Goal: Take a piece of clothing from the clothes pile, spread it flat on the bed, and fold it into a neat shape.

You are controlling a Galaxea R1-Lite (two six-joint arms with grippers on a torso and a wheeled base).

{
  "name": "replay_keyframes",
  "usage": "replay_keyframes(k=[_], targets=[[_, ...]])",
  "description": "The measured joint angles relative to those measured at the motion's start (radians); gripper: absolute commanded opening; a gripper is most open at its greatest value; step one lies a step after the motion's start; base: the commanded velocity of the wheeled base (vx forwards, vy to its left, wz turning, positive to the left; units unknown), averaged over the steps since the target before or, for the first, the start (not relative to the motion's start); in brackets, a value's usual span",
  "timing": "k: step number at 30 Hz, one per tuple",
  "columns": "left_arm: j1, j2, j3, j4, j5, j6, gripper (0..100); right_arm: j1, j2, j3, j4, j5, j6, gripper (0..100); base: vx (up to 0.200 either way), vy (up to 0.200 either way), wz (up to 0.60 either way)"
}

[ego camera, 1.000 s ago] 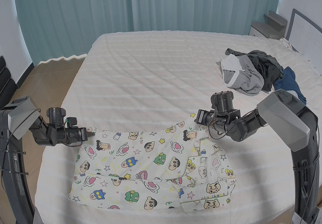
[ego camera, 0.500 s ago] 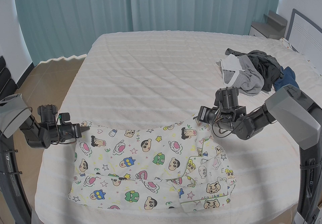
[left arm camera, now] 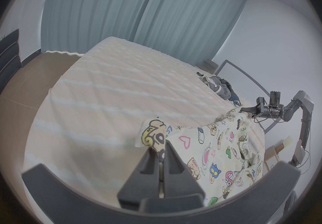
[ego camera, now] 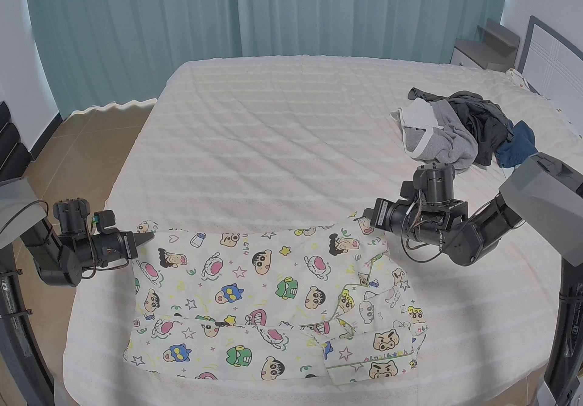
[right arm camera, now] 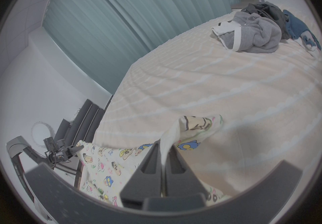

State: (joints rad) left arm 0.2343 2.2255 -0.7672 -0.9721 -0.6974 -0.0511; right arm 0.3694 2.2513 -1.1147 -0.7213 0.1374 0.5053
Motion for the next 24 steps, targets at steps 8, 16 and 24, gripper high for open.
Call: replay_keyframes(k=[8, 16, 24], targets=[[0.027, -0.005, 0.104, -0.047, -0.04, 0.034, 0, -0.023, -0.048, 0.148, -0.071, 0.108, -0.088, 0, 0.0, 0.0, 0.0], [0.047, -0.005, 0.196, -0.05, -0.078, 0.156, 0, -0.054, -0.085, 0.253, -0.076, 0.177, -0.189, 0, 0.0, 0.0, 0.0], [0.071, 0.008, 0.25, -0.051, -0.081, 0.229, 0, -0.071, -0.095, 0.326, -0.074, 0.21, -0.302, 0, 0.0, 0.0, 0.0]])
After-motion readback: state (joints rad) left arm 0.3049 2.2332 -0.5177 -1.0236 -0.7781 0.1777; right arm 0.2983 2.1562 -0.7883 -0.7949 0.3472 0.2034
